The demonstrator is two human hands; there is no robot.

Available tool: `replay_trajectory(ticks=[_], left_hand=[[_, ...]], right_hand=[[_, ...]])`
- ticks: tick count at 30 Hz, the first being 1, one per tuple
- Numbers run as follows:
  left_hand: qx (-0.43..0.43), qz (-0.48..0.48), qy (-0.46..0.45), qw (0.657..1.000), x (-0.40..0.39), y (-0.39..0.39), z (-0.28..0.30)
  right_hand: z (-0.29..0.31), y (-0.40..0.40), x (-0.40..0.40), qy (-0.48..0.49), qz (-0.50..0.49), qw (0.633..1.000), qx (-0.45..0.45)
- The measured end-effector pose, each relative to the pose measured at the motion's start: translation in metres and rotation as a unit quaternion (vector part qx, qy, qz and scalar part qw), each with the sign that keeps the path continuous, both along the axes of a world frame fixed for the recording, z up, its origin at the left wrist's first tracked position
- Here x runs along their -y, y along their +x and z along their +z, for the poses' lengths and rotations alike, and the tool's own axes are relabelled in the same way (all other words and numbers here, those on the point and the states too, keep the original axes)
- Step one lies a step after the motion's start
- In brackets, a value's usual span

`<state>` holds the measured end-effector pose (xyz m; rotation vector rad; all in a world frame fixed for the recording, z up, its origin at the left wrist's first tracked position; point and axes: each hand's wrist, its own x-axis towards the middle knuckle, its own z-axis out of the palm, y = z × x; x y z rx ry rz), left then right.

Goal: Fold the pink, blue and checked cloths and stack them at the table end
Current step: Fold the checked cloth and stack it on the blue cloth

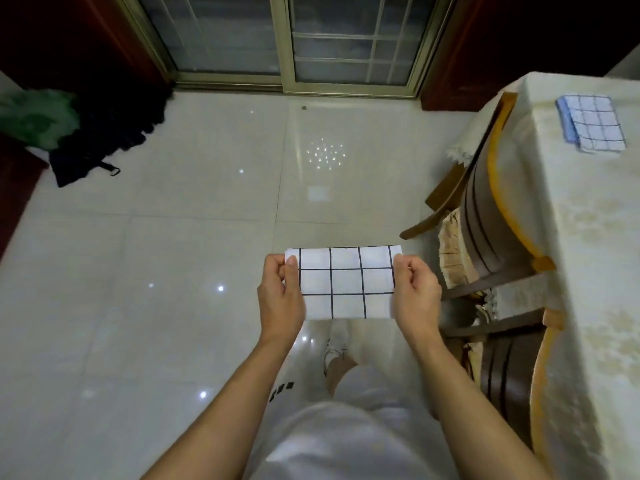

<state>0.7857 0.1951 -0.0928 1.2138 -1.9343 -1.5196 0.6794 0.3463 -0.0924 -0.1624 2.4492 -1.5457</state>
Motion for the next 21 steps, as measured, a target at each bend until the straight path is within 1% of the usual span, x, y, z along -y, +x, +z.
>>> replay_trajectory(ticks=[5, 9, 13, 21], left_hand=[[-0.004, 0.011, 0.007, 1.0, 0.035, -0.082, 0.004], [-0.007, 0.014, -0.004, 1.0, 0.059, -0.131, 0.006], [-0.007, 0.013, 0.001, 1.0, 0.081, -0.168, 0.006], [-0.005, -0.009, 0.018, 1.0, 0.134, -0.238, -0.008]], right_hand=[[0.003, -0.083, 0.037, 0.008, 0.006, 1.0, 0.007], [0.005, -0.133, 0.061, 0.004, 0.001, 1.0, -0.005], [0.004, -0.168, 0.082, 0.008, -0.009, 1.0, -0.01], [-0.004, -0.23, 0.131, 0.02, -0.027, 0.999, 0.011]])
